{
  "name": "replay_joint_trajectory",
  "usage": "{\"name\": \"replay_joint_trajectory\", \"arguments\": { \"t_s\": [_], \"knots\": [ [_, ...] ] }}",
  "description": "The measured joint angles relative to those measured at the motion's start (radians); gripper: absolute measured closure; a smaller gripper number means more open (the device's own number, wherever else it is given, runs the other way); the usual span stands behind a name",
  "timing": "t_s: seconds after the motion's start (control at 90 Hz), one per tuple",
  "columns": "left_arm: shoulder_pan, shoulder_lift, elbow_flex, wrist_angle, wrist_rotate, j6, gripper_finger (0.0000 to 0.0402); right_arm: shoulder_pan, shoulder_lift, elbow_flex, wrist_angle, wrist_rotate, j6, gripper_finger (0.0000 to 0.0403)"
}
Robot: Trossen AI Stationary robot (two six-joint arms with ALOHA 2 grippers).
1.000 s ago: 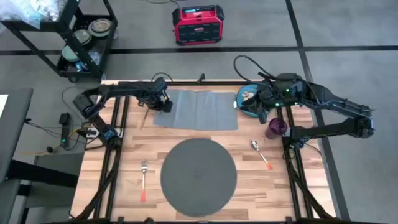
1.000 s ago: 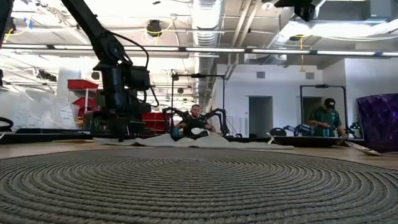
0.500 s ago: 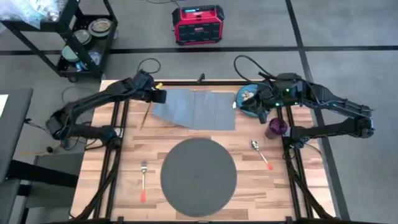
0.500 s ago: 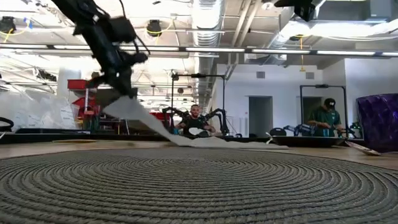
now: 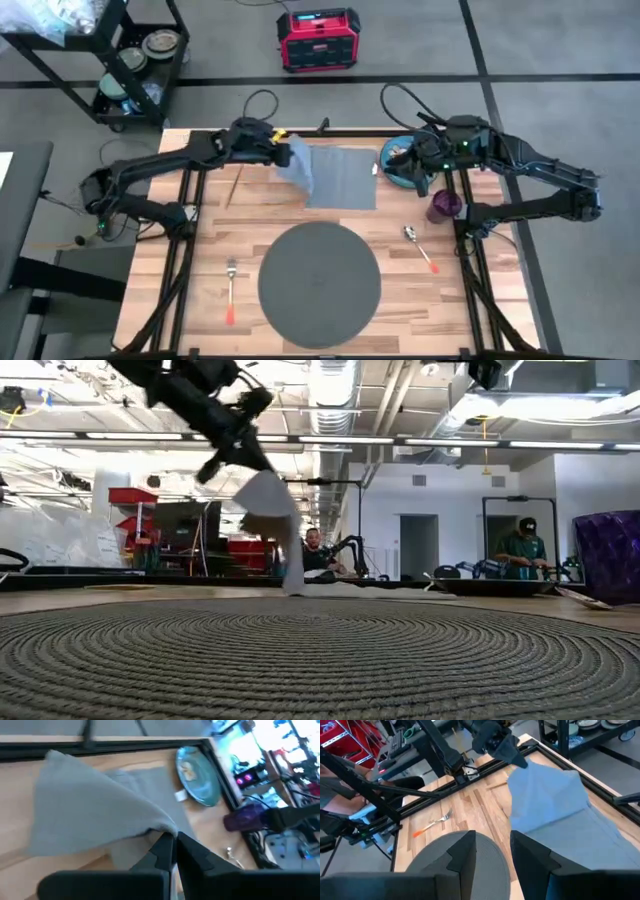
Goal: Set table place
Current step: Fold the gray table napkin
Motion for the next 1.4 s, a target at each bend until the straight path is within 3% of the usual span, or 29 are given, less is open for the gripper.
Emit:
{"name": "replay_joint_trajectory", "arguments": {
  "t_s": [0.4,0.711,0.811,0.967,1.244,1.4],
  "knots": [
    [-0.075,0.444,0.365,-0.009,0.056,0.106,0.0402,0.0,0.0,0.0,0.0,0.0,0.0,0.0294],
    [-0.118,0.693,0.618,0.004,0.113,0.145,0.0402,0.0,0.0,0.0,0.0,0.002,0.008,0.0294],
    [-0.136,0.755,0.694,0.03,0.185,0.178,0.0397,0.0,0.0,0.0,0.002,0.006,0.008,0.0294],
    [-0.149,0.81,0.76,-0.011,0.26,0.195,0.0349,0.0,0.0,0.0,0.003,0.006,0.013,0.0294],
    [-0.117,0.82,0.751,-0.047,0.28,0.201,0.0216,0.0,0.0,0.0,0.002,0.006,0.018,0.0294],
    [-0.096,0.808,0.75,-0.234,0.254,0.21,0.0185,0.0,0.0,0.0,0.0,0.006,0.018,0.0294]
  ]
}}
